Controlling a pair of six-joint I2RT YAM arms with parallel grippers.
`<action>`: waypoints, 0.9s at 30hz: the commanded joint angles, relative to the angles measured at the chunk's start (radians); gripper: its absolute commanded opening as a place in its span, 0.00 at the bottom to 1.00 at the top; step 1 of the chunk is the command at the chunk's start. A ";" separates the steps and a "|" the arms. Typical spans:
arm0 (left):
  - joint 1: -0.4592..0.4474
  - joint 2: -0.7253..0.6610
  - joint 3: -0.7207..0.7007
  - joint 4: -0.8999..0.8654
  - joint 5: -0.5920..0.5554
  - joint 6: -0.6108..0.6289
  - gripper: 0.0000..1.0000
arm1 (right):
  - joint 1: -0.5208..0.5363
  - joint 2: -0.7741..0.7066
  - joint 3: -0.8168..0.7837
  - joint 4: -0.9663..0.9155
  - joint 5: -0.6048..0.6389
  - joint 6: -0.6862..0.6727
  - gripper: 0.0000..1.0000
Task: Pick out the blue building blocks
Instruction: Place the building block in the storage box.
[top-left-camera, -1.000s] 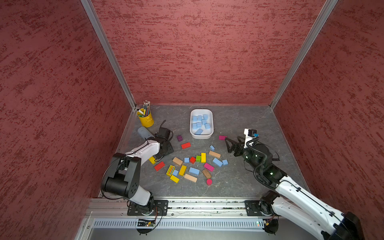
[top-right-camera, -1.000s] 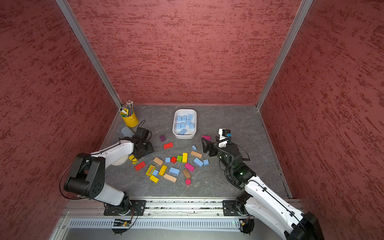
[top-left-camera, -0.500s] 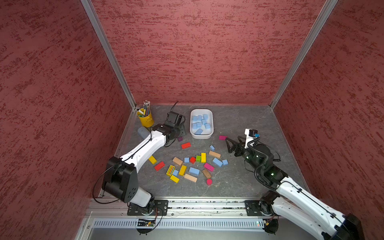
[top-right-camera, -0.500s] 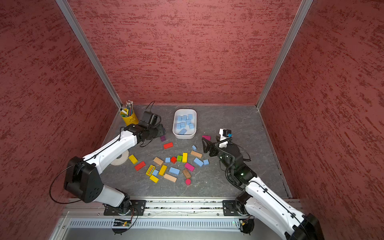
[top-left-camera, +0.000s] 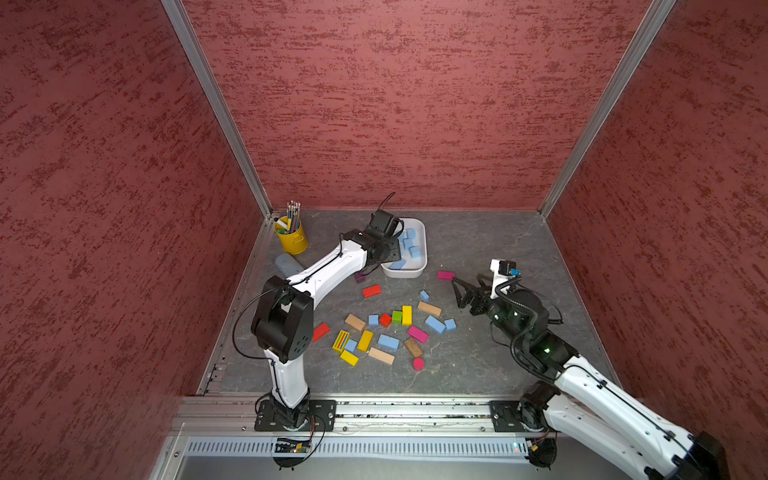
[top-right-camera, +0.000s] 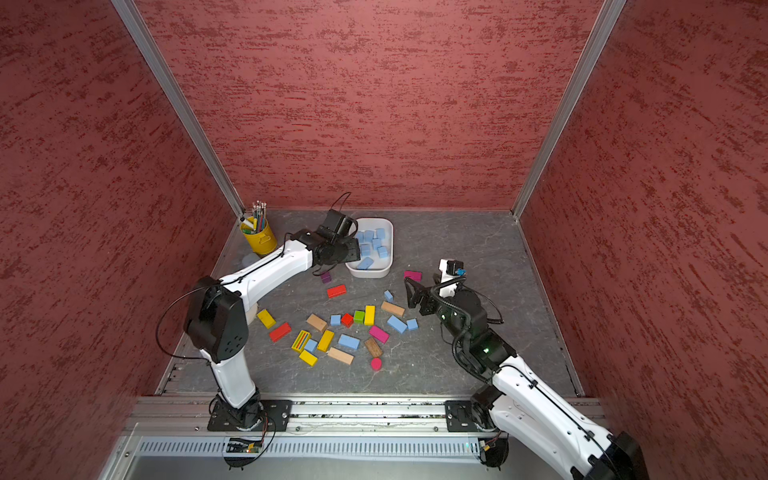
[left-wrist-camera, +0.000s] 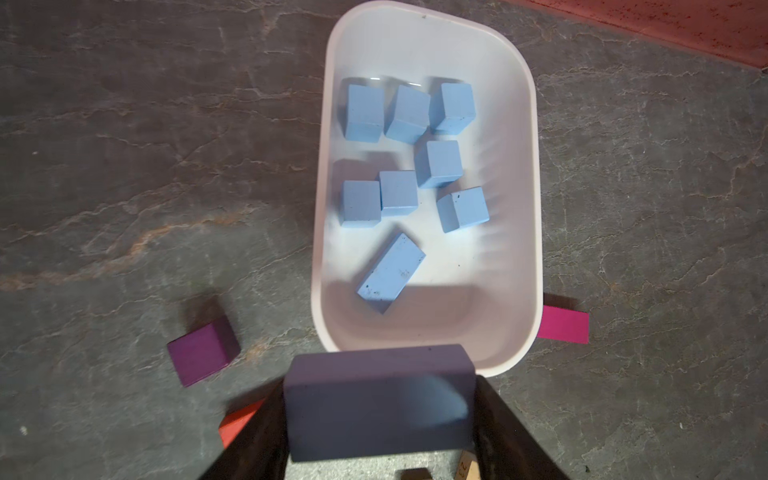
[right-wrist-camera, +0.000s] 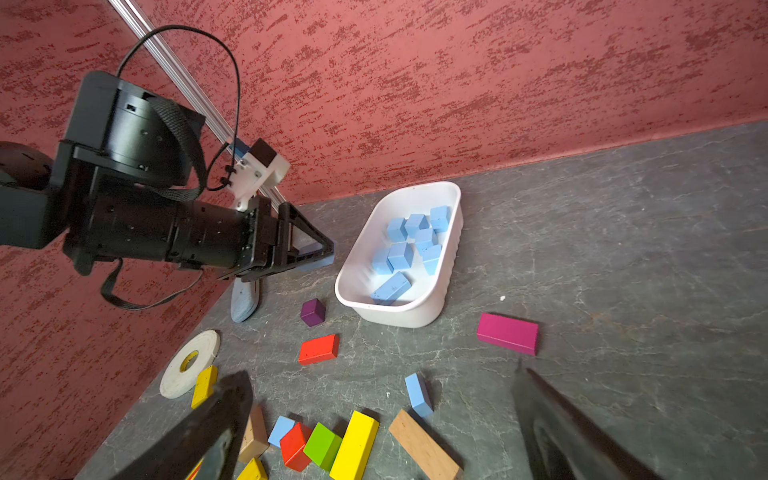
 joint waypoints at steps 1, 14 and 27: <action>-0.011 0.065 0.060 -0.030 0.000 0.022 0.53 | 0.001 -0.020 -0.005 -0.020 0.010 0.004 0.99; -0.012 0.284 0.255 -0.086 0.011 0.029 0.58 | 0.001 -0.097 -0.004 -0.098 0.049 -0.007 0.98; -0.002 0.373 0.320 -0.114 0.010 0.033 0.69 | 0.001 -0.097 -0.005 -0.100 0.050 -0.007 0.99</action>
